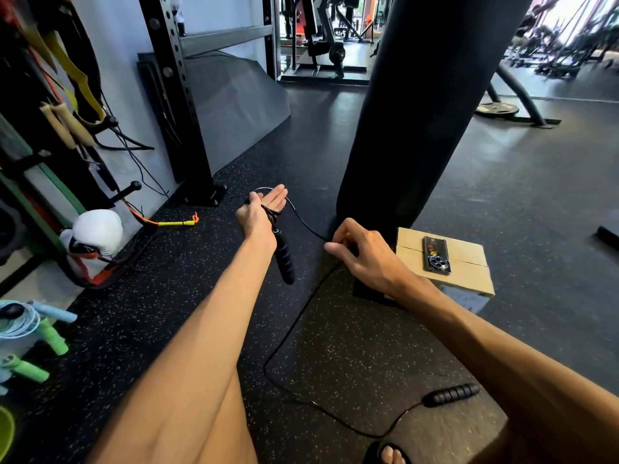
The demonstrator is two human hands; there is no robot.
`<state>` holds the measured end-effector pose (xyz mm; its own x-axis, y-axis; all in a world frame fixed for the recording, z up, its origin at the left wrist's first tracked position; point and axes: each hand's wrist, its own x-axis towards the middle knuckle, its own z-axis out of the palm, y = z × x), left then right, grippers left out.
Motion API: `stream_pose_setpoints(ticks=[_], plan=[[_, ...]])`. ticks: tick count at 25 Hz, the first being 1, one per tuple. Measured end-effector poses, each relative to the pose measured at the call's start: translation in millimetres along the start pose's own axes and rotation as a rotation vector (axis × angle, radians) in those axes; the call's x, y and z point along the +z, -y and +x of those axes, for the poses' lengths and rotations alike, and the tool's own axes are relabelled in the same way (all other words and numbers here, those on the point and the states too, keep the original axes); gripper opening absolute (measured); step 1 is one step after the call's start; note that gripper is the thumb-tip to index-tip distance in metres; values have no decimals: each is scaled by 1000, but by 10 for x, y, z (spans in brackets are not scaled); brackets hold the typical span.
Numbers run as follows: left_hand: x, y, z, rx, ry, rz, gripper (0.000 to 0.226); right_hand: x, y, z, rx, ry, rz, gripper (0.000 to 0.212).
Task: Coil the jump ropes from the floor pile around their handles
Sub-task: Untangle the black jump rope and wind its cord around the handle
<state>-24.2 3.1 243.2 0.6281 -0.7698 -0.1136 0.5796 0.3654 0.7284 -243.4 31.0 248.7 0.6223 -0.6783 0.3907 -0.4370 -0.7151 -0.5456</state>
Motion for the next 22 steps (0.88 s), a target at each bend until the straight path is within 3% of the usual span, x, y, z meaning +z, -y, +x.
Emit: stream_pose_setpoints(ticks=[3,6,11,14,17,20,22], plan=[[-13,-36,52,-81,-18,-6,26,0,-33,0,1,-21,-52,15],[16,-42,6,-195,145,58,31,26,-220,-7,182,3,-128,5],[97,-38,-172,-331,490,264,32,20,-433,-7,578,-20,210,40],[141,-30,-323,-394,579,358,37,-20,-453,27,551,-212,239,28],[170,-19,-409,-500,685,338,40,-72,-483,39,430,-363,-4,9],[216,-56,-430,-550,781,198,39,-101,-584,61,339,-270,-326,7],[257,-71,-428,-525,776,83,36,-86,-606,84,267,-162,-365,5]])
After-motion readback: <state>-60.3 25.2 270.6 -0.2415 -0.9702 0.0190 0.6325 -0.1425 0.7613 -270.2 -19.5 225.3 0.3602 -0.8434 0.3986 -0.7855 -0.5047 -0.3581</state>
